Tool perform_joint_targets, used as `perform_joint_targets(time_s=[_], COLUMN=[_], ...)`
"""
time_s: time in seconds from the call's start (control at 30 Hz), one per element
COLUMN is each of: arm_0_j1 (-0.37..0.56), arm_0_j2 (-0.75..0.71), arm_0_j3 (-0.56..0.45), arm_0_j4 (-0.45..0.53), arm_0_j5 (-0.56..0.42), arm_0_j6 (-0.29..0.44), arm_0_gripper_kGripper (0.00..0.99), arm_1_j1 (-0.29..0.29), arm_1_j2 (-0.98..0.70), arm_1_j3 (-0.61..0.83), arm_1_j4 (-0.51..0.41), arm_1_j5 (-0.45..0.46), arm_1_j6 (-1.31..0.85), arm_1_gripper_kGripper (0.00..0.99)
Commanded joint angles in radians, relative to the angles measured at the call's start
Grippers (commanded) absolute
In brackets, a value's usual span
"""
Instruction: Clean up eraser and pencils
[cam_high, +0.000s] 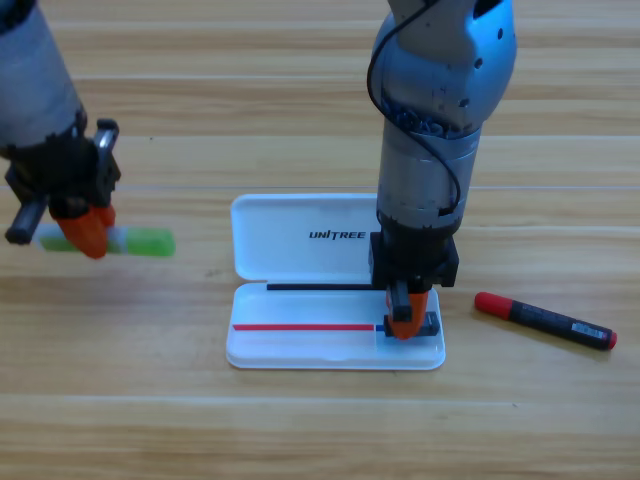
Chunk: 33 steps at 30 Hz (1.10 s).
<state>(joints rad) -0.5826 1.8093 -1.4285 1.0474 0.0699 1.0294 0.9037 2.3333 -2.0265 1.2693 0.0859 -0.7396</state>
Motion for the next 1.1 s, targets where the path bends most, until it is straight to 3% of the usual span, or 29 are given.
perform_joint_targets(time_s=[0.03, 0.1, 0.23, 0.27, 0.63, 0.83, 0.97, 1.1], arm_0_j1=[-0.043, -0.046, -0.051, -0.052, -0.075, -0.129, -0.166, -0.204], arm_0_j2=[-0.011, -0.011, -0.011, -0.013, -0.004, 0.027, 0.07, 0.122], arm_0_j3=[-0.038, -0.038, -0.033, -0.032, -0.059, -0.112, -0.144, -0.175], arm_0_j4=[0.052, 0.056, 0.056, 0.056, 0.054, 0.054, 0.049, 0.039], arm_0_j5=[0.011, 0.01, 0.008, 0.008, 0.002, -0.01, -0.027, -0.038], arm_0_j6=[-0.02, -0.025, -0.029, -0.029, -0.046, -0.083, -0.104, -0.123], arm_0_gripper_kGripper=[0.011, 0.011, 0.011, 0.011, 0.011, 0.009, 0.009, 0.009], arm_1_j1=[0.017, 0.014, 0.012, 0.011, 0.009, -0.006, -0.072, -0.172], arm_1_j2=[0.064, 0.066, 0.069, 0.069, -0.045, -0.311, -0.391, -0.327], arm_1_j3=[-0.003, -0.003, -0.003, -0.003, 0.031, 0.239, 0.345, 0.393], arm_1_j4=[0.018, 0.018, 0.018, 0.018, 0.051, 0.056, 0.047, -0.028], arm_1_j5=[-0.008, -0.008, -0.009, -0.009, 0.005, 0.018, 0.018, -0.028], arm_1_j6=[-0.001, -0.001, 0.003, 0.003, 0.005, 0.022, 0.025, 0.037], arm_1_gripper_kGripper=[0.0, 0.054, 0.692, 0.781, 0.848, 0.851, 0.862, 0.862])
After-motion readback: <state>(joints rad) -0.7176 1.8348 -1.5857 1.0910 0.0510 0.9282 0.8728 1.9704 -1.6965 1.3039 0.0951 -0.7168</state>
